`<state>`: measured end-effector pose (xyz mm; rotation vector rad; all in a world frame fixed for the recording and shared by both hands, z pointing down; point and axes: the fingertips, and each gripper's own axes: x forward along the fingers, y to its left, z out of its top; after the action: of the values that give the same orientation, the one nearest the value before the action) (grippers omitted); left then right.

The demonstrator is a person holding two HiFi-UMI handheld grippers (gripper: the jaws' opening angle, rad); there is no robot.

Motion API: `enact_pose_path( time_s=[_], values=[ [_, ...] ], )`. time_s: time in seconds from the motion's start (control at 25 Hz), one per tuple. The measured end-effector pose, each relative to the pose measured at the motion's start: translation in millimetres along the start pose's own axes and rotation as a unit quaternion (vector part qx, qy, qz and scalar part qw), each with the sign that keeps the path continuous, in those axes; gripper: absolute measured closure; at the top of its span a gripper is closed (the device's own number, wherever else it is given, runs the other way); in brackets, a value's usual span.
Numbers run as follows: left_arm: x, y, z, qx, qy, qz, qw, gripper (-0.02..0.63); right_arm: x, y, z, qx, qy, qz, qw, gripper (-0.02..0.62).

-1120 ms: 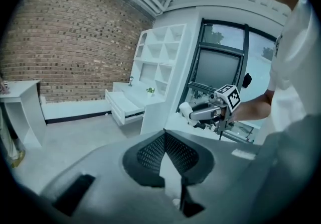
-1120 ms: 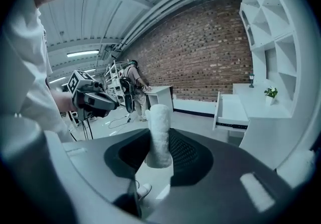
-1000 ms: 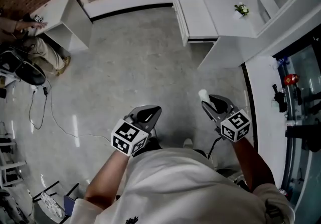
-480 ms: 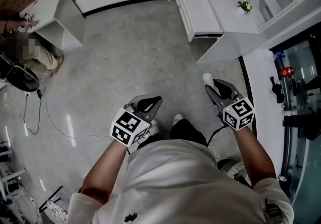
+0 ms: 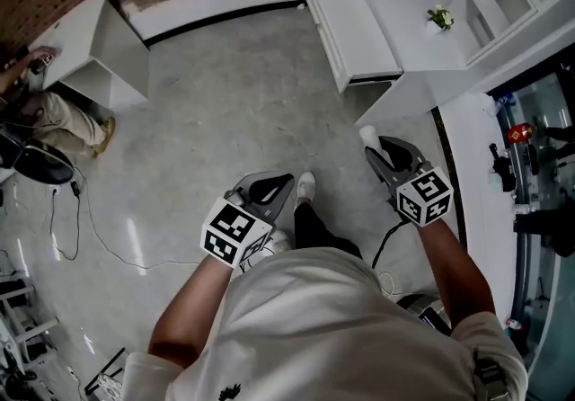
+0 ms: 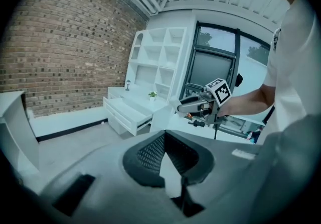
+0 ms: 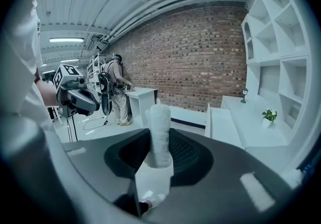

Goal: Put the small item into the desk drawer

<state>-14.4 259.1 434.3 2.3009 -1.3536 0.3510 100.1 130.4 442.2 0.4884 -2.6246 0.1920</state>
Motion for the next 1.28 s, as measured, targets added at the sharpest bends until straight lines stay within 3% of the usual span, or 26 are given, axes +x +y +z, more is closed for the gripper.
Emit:
enact_pose_path(
  time_s=[0.28, 0.68, 0.92, 1.28],
  values=[
    [45, 75, 59, 0.004, -0.001, 0.024, 0.9997, 0.601, 59, -81, 32, -0.005, -0.003, 0.008, 1.000, 0.465],
    [146, 116, 114, -0.001, 0.006, -0.005, 1.0000, 0.601, 112, -192, 55, -0.012, 0.001, 0.007, 1.000, 0.465],
    [185, 127, 132, 0.006, 0.019, -0.028, 0.9994, 0.601, 138, -246, 60, -0.010, 0.005, -0.009, 1.000, 0.465],
    [236, 177, 157, 0.017, 0.027, -0.073, 0.9969, 0.601, 201, -320, 55, -0.023, 0.042, -0.050, 0.998, 0.465]
  ],
)
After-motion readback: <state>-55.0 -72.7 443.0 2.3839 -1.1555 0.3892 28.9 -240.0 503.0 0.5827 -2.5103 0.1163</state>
